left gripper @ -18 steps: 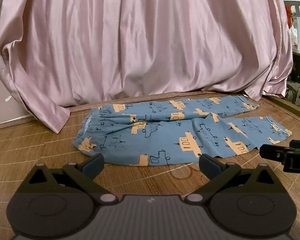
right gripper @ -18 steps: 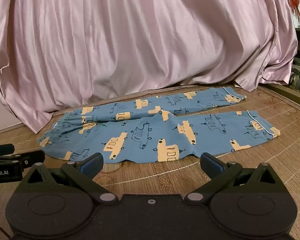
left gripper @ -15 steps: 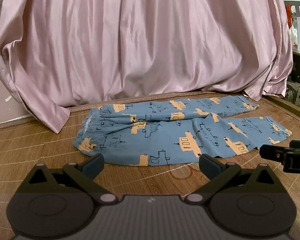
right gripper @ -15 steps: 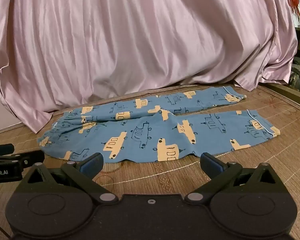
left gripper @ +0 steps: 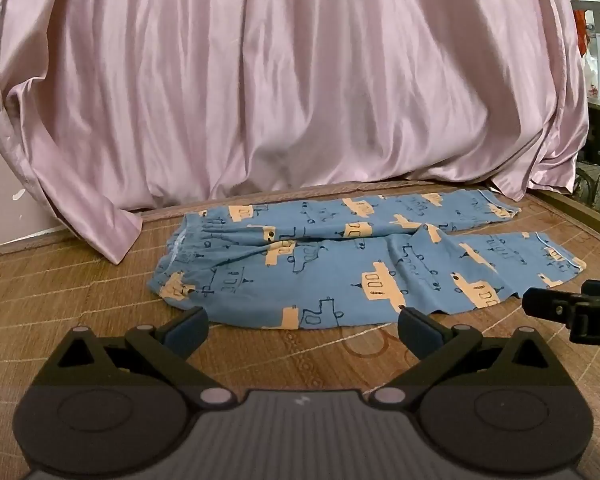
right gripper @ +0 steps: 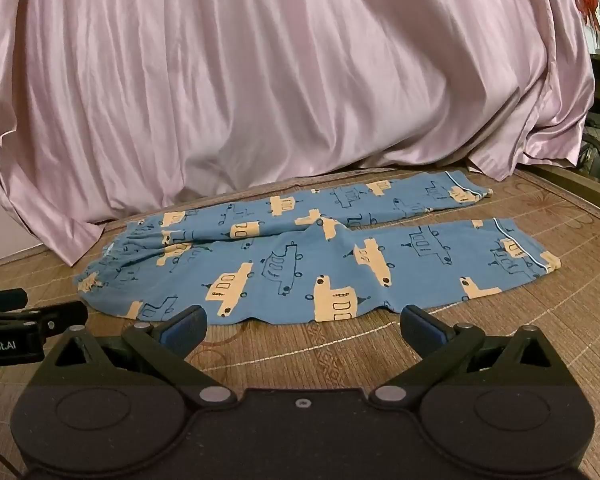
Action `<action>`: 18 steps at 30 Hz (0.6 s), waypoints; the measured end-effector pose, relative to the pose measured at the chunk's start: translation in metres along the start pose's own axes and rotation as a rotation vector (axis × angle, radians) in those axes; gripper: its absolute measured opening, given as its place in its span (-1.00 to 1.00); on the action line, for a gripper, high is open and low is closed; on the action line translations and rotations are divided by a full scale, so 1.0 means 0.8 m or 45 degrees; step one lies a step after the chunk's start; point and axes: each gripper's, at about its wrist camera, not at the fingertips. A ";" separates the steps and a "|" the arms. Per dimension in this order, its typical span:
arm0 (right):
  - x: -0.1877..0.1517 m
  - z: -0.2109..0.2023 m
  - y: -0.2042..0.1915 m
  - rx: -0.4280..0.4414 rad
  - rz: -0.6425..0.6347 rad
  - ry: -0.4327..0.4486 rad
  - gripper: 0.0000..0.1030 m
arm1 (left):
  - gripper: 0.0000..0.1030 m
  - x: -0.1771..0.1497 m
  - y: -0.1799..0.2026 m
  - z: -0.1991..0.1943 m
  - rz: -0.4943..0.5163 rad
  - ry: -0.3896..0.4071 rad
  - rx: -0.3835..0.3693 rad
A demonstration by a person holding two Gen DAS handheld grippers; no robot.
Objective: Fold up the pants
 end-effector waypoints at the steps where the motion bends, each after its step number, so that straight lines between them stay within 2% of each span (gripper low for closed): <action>1: 0.001 -0.001 -0.001 0.001 0.001 -0.001 0.99 | 1.00 0.000 0.000 -0.001 0.000 -0.002 0.000; 18: -0.003 0.003 0.000 -0.013 0.005 -0.006 0.99 | 1.00 -0.003 0.001 -0.001 -0.001 -0.004 0.003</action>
Point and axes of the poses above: each gripper's, at about its wrist camera, not at the fingertips, and z roughly the way its jaws point, y to its right, x to its top, and after that the axes turned 12 degrees about z, right-handed
